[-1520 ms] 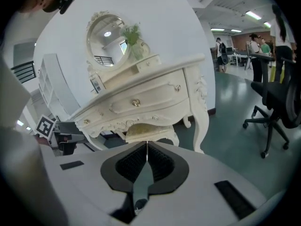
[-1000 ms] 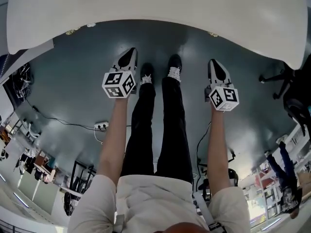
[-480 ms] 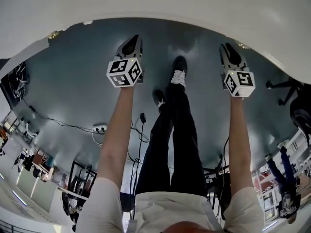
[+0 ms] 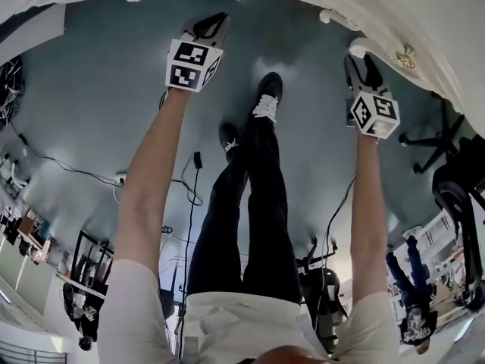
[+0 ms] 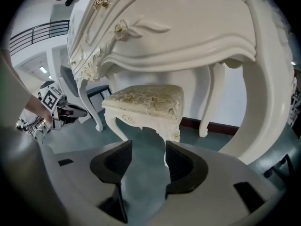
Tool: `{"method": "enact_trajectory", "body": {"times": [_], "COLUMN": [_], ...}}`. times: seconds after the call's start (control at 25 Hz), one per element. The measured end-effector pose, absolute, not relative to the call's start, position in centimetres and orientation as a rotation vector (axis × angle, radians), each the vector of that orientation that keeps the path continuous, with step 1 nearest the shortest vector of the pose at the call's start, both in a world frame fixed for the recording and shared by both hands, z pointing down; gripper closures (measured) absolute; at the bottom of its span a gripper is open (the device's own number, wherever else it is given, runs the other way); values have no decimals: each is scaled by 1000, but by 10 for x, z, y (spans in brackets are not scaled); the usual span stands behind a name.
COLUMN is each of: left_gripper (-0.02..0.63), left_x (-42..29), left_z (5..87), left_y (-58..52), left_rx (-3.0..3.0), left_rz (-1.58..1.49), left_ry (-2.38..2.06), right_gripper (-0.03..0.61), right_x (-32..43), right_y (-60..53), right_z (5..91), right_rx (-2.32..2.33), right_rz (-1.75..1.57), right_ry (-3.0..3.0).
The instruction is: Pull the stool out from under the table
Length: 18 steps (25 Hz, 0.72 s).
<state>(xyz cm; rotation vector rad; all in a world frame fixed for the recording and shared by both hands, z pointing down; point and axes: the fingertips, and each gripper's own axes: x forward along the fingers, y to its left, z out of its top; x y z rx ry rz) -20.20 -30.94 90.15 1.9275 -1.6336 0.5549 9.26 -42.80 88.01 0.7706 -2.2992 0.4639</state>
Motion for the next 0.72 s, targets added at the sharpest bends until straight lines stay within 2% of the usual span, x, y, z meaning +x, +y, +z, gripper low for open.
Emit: {"method": "enact_trajectory", "body": {"times": [0.24,0.32,0.44,0.56,0.64,0.72], "left_gripper": [586,523,487,367,316,291], "left_x": [-204,-206,-201,-197,-206,-215], "left_z": [911,917,934,957,971,979], "left_y": [-331,-333,-336,-345,-350,-355], "left_rx": [1902,1852,1813,1842,1833,1822], "left_rz": [594,556,507,540,550,539], "left_ry": [-1746,-1791,-1809,-1755,-1765,-1773], "right_gripper": [339,339,324,312,308,304], "right_x": [84,81,82,82,81,80], "right_y": [-442,-443,-449,-460,-471,-480], "right_z": [889,893,907,926,938,948], "right_rx": [802,784,768,783,819,842], "right_rz": [484,467,521,556,561,554], "right_ry": [-2296,-2304,-2302,-2293,-2287,-2284]}}
